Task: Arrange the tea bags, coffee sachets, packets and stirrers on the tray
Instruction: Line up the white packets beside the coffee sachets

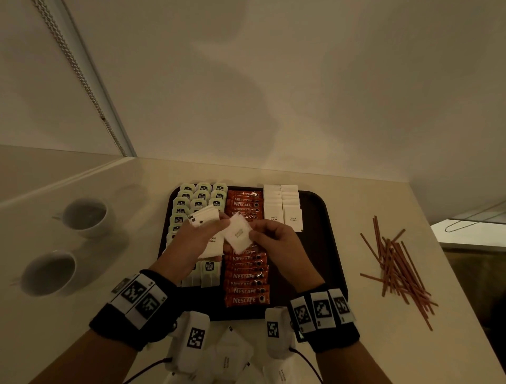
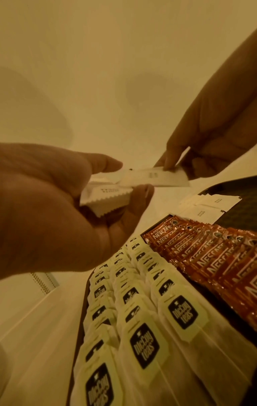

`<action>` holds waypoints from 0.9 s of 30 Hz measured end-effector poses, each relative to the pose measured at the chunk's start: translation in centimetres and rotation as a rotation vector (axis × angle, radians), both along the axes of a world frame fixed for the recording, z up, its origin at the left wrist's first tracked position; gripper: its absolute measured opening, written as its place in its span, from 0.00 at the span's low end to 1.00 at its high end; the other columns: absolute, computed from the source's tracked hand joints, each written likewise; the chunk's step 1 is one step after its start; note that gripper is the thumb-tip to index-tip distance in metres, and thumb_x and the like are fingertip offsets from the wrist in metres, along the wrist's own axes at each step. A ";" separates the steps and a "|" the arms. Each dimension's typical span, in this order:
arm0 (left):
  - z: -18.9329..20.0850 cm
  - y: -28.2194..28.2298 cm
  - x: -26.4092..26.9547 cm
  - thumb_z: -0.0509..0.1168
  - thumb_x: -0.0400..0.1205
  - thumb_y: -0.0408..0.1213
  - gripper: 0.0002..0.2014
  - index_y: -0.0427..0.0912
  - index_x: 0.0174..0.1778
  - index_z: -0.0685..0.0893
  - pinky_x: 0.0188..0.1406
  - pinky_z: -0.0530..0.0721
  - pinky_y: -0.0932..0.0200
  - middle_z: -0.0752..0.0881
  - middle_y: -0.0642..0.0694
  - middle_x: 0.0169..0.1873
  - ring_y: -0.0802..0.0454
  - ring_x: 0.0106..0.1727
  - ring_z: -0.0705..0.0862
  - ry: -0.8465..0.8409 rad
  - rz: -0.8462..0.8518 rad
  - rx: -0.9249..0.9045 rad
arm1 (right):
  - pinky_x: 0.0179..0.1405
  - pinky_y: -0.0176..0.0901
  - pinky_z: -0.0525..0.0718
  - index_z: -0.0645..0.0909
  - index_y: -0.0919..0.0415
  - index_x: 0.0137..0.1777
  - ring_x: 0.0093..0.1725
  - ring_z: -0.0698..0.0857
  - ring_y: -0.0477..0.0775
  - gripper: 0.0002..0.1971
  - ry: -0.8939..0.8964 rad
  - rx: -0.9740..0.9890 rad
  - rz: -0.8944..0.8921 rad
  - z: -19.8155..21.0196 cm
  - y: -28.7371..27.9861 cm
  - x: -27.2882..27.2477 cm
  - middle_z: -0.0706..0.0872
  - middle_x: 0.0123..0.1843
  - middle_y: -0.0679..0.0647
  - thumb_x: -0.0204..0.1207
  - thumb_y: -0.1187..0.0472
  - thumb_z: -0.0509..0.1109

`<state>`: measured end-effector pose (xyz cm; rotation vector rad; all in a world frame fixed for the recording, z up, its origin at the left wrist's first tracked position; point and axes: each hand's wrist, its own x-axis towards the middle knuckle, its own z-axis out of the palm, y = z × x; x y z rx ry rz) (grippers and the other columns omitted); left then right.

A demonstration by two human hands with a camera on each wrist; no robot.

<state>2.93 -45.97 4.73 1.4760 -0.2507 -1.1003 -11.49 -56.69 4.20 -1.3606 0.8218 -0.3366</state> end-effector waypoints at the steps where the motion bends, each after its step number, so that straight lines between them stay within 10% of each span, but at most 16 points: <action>1: -0.1 0.0 0.0 0.70 0.78 0.34 0.03 0.46 0.44 0.86 0.20 0.82 0.59 0.89 0.41 0.36 0.47 0.31 0.87 -0.012 -0.031 0.012 | 0.55 0.50 0.87 0.86 0.59 0.51 0.54 0.87 0.54 0.08 0.031 -0.066 0.023 0.2 -0.2 0.0 0.88 0.53 0.56 0.77 0.68 0.68; 7: -0.8 0.1 -0.6 0.74 0.74 0.29 0.08 0.44 0.43 0.85 0.28 0.86 0.53 0.89 0.44 0.33 0.48 0.32 0.87 -0.040 -0.116 0.091 | 0.49 0.40 0.88 0.81 0.50 0.59 0.53 0.86 0.46 0.13 0.032 -0.328 0.055 1.7 -1.0 0.8 0.87 0.50 0.47 0.77 0.63 0.70; 17: 0.0 0.2 -0.5 0.65 0.81 0.34 0.05 0.46 0.49 0.85 0.23 0.85 0.57 0.89 0.42 0.41 0.46 0.35 0.88 0.181 -0.036 0.024 | 0.55 0.49 0.87 0.77 0.61 0.64 0.59 0.85 0.54 0.13 -0.006 0.132 -0.107 -1.3 0.0 0.1 0.84 0.59 0.55 0.80 0.67 0.64; 27: 0.3 1.2 0.9 0.50 0.85 0.30 0.13 0.40 0.61 0.77 0.27 0.89 0.57 0.89 0.35 0.46 0.41 0.38 0.91 0.453 0.105 -0.161 | 0.53 0.44 0.86 0.77 0.58 0.65 0.56 0.83 0.51 0.14 0.404 -0.230 -0.299 -6.6 -5.8 -3.7 0.83 0.61 0.56 0.79 0.65 0.67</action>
